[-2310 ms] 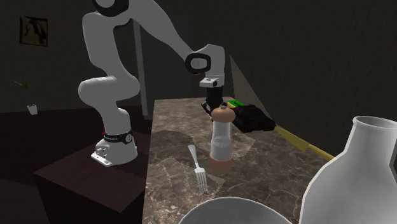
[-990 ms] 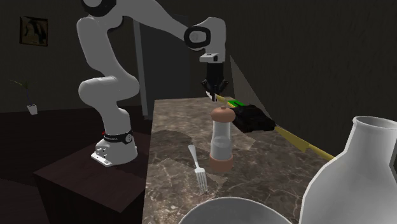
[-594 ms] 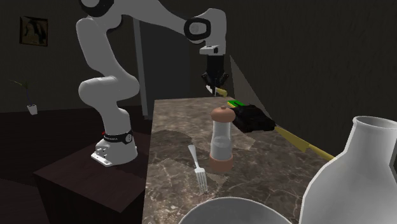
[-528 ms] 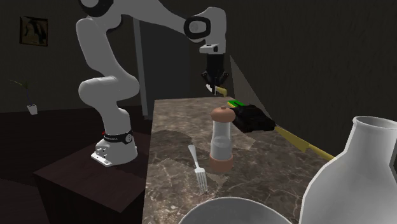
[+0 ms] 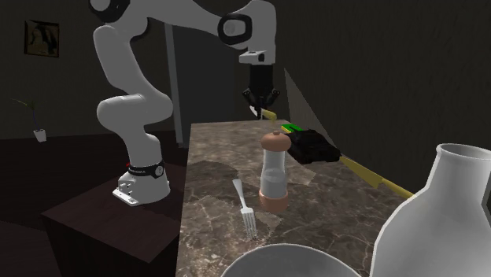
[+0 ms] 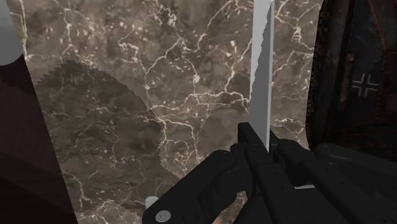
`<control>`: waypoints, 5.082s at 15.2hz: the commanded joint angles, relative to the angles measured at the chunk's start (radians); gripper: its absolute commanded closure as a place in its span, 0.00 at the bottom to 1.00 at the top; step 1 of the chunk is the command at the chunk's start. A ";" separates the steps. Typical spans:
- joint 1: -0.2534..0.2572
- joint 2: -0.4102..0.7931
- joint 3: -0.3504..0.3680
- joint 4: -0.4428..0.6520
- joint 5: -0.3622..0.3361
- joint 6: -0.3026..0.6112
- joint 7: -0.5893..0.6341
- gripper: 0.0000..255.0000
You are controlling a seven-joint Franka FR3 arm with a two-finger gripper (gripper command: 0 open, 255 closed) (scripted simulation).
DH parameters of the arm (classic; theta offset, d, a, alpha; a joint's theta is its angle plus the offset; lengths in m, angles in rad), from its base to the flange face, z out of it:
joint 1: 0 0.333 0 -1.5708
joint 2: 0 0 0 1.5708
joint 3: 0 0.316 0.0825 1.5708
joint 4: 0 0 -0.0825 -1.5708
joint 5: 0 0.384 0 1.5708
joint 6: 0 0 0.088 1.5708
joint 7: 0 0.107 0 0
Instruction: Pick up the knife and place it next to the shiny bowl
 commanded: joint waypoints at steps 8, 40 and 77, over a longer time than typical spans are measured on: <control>-0.079 -0.036 -0.177 -0.062 -0.065 0.006 -0.226 1.00; -0.355 0.410 -0.587 0.278 -0.231 0.100 -0.812 1.00; -0.356 0.525 -0.588 0.134 -0.222 0.359 -0.818 0.00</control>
